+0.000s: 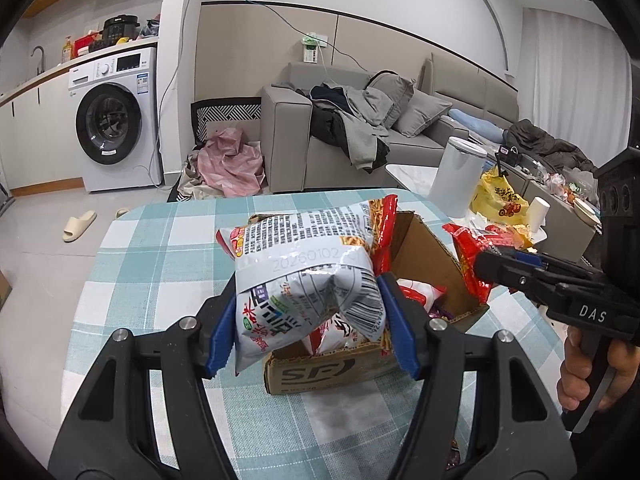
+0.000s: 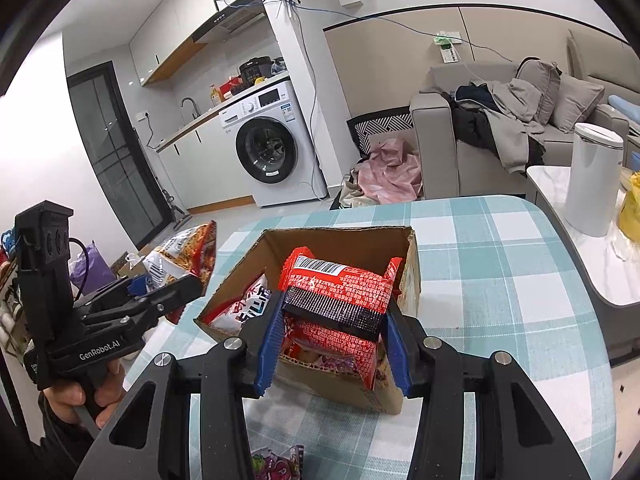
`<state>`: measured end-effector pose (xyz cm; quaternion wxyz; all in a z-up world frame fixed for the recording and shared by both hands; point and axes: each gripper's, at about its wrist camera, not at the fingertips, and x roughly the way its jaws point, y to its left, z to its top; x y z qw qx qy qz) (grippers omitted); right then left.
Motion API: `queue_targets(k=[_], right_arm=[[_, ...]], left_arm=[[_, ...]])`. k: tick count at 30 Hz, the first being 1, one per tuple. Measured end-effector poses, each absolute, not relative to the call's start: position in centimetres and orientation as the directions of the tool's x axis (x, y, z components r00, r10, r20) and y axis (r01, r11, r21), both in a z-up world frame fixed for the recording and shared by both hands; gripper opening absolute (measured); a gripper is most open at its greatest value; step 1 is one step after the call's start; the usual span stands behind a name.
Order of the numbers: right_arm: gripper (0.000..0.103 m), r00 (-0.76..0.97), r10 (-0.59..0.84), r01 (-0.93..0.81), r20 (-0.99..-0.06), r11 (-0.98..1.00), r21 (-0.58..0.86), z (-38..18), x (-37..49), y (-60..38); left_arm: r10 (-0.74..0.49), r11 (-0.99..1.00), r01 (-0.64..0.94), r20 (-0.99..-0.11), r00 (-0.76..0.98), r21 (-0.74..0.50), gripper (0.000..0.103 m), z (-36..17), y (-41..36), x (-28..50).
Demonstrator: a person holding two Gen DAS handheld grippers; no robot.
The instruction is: Organize snacks
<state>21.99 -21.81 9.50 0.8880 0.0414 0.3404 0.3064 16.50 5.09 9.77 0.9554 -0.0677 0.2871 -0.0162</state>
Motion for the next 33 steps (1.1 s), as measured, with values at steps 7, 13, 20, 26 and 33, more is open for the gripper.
queue_targets(k=[7, 13, 20, 26, 33], right_arm=[[0.046, 0.566, 0.573, -0.521, -0.592, 0.806, 0.281, 8.8, 23.0, -20.7], [0.046, 0.56, 0.566, -0.515, -0.605, 0.81, 0.281, 8.1, 24.0, -20.1], [0.046, 0.551, 0.552, -0.5, -0.626, 0.819, 0.282, 7.2, 25.2, -19.7], [0.046, 0.541, 0.54, -0.487, -0.644, 0.826, 0.284, 6.3, 26.0, -19.5], [0.052, 0.551, 0.532, -0.489, -0.643, 0.83, 0.267, 6.4, 26.0, -19.3]], left_arm=[[-0.067, 0.992, -0.002, -0.55, 0.833, -0.122, 0.062, 9.1, 4.3, 18.5], [-0.062, 0.994, 0.002, -0.562, 0.825, -0.107, 0.062, 8.2, 3.5, 20.0], [-0.058, 0.995, 0.0, -0.584, 0.809, -0.098, 0.062, 6.8, 2.9, 21.9], [-0.039, 0.998, -0.002, -0.595, 0.803, -0.068, 0.062, 5.6, 2.3, 23.1], [-0.041, 0.998, 0.005, -0.605, 0.795, -0.062, 0.065, 5.4, 2.2, 23.1]])
